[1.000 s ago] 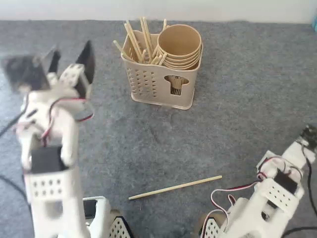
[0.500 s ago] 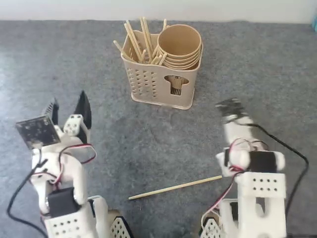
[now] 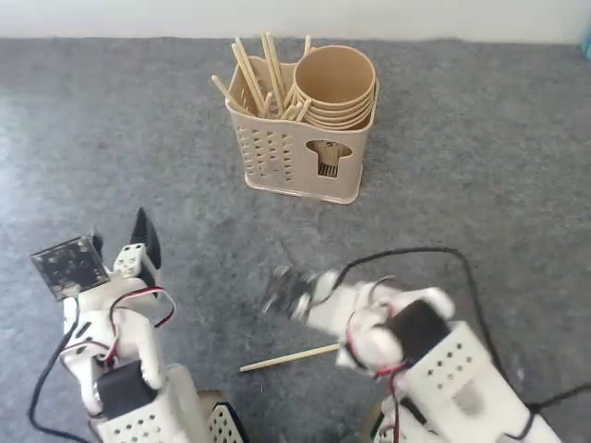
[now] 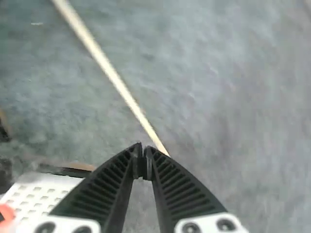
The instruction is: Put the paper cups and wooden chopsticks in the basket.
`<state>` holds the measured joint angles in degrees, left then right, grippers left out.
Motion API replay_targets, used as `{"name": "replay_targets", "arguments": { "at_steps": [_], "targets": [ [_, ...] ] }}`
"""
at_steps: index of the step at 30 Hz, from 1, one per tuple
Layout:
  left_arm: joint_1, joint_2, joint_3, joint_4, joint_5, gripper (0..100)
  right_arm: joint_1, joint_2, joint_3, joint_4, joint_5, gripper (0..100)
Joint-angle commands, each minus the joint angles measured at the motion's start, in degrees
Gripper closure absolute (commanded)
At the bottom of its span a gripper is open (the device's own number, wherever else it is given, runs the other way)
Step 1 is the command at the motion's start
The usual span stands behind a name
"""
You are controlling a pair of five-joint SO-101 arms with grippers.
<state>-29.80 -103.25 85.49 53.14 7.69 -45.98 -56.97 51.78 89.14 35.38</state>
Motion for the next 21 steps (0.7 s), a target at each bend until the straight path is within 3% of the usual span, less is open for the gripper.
{"name": "replay_targets", "arguments": {
  "at_steps": [1, 5, 11, 21],
  "targets": [
    [-4.40, -1.05, 3.21, -3.60, 0.26, 77, -7.78, -0.66, 3.34, -7.08, -0.70, 98.9],
    [-8.53, -1.05, 5.49, -4.04, 0.26, 77, -11.30, -0.57, 6.86, -15.34, -4.66, 97.3],
    [-14.15, -1.05, 8.57, -3.96, -2.37, 77, -12.79, 3.38, 7.12, -21.85, -11.34, 84.0],
    [-22.42, -0.97, 10.15, -4.22, -2.90, 77, -17.01, 26.15, 7.12, -32.13, -12.48, 85.2]
  ]
}}
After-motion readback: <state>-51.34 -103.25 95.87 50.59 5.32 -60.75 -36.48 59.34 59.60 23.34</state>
